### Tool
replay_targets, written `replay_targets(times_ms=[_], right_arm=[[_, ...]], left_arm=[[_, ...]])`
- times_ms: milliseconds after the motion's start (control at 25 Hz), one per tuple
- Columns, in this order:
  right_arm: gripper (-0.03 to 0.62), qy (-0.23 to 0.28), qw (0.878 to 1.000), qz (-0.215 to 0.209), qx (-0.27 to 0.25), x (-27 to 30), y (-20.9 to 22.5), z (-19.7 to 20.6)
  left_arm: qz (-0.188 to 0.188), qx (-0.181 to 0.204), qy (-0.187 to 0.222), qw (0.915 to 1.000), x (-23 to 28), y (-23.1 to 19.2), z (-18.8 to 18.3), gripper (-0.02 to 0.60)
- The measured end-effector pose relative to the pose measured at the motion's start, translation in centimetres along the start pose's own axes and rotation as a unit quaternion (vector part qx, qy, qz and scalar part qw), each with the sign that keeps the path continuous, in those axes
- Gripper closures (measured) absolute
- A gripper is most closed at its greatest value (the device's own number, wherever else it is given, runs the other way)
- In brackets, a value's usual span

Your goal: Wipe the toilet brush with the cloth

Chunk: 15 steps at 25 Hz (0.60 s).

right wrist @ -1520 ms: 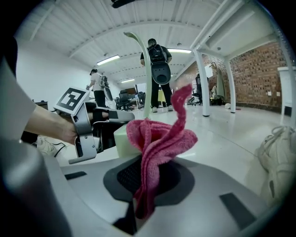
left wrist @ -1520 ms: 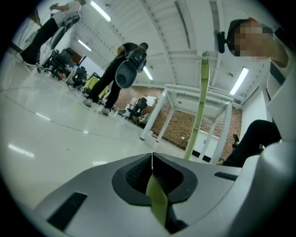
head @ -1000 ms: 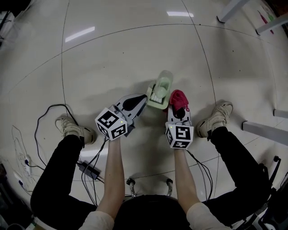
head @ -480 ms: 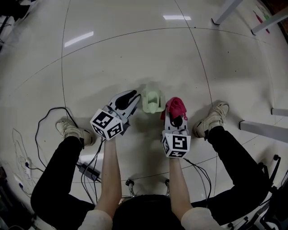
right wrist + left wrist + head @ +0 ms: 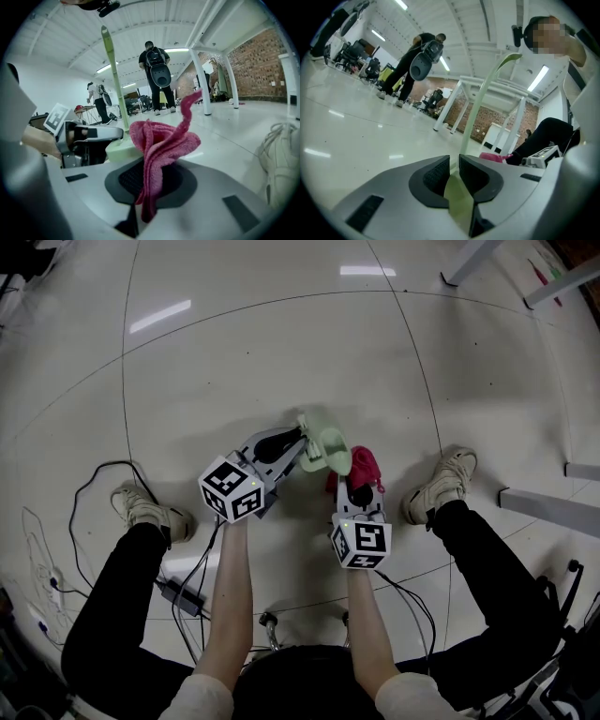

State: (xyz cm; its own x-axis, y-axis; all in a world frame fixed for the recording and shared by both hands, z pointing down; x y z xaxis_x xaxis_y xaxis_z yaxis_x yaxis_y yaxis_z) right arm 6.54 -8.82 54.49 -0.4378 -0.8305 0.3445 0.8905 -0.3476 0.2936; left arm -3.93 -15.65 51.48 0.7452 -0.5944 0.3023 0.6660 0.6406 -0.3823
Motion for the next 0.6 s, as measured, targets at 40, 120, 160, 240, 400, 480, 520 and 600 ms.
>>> replay_targets(times_ms=[40, 120, 160, 240, 400, 480, 520, 600], right_arm=[[0.562, 0.001, 1.0, -0.001, -0.008, 0.5, 0.6, -0.3], [0.562, 0.003, 1.0, -0.01, -0.025, 1.8, 1.5, -1.1], [0.562, 0.003, 0.999, -0.018, -0.031, 2.5, 1.7, -1.5], [0.562, 0.005, 0.998, -0.037, -0.04, 4.0, 1.9, -2.4], [0.562, 0.007, 0.996, -0.061, -0.068, 5.9, 1.9, -3.9], [0.562, -0.001, 0.993, -0.083, -0.089, 6.5, 2.0, -4.3], [0.562, -0.009, 0.99, -0.101, -0.096, 6.7, 2.1, -4.2], [0.562, -0.03, 0.984, -0.144, -0.101, 7.0, 2.2, -3.5]], left_arm=[[0.002, -0.003, -0.002, 1.0, -0.2, 0.2, 0.2, 0.517], [0.004, -0.002, -0.007, 1.0, -0.7, 0.8, 0.6, 0.517], [0.004, -0.003, -0.009, 1.0, -1.0, 1.2, 0.9, 0.517], [-0.002, -0.017, -0.006, 0.9998, -1.5, 1.9, 1.4, 0.517], [-0.025, -0.067, 0.02, 0.9972, -2.3, 2.8, 2.3, 0.517], [-0.031, -0.079, 0.027, 0.996, -2.4, 3.1, 2.4, 0.517], [-0.033, -0.082, 0.029, 0.9957, -2.5, 3.0, 2.5, 0.517], [-0.036, -0.083, 0.027, 0.9955, -2.8, 2.8, 2.7, 0.517]])
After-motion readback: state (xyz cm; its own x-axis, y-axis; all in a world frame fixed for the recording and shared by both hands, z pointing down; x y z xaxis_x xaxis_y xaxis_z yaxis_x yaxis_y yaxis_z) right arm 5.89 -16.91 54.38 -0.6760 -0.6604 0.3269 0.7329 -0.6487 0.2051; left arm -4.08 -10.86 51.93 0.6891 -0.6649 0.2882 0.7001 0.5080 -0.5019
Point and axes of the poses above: the fingertips, and each gripper's own axes: x forward along the fingers, y to its right, z out of its underside, the point moved 2 cm from there along -x, backward along the fingers, and after that the axes turned 13 degrees about -z, right-handed, at the moved point
